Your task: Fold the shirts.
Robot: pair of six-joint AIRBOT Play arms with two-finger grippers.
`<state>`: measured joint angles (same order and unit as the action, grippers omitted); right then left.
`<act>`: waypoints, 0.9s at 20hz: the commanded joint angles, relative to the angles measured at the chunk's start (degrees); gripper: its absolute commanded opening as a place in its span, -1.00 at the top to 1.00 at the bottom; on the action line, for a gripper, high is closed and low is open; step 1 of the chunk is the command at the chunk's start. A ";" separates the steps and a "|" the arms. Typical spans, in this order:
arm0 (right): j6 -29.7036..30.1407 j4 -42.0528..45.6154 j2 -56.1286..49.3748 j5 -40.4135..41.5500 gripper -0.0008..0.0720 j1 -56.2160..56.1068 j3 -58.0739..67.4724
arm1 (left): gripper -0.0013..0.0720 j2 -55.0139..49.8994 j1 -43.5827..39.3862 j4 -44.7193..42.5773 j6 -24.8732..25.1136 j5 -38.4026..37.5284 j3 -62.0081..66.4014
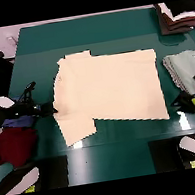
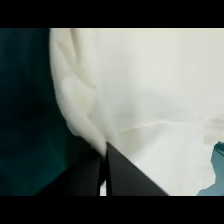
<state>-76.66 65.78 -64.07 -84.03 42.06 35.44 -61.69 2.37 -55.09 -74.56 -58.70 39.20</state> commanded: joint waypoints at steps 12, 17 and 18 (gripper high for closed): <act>1.29 -3.21 3.93 4.92 0.94 -20.87 0.13 | 0.90 1.36 -2.45 -1.81 -3.06 -4.63 10.78; -2.34 -2.78 17.46 1.79 0.94 -24.00 30.62 | 0.90 12.13 -2.45 -3.85 -6.23 -5.31 34.95; -2.82 -2.29 19.23 2.03 0.94 -24.00 37.38 | 0.90 14.21 -2.45 -4.87 -6.71 -5.70 40.98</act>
<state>-77.30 62.81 -50.68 -81.21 19.46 56.84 -52.71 -0.08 -58.06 -79.59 -63.37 66.72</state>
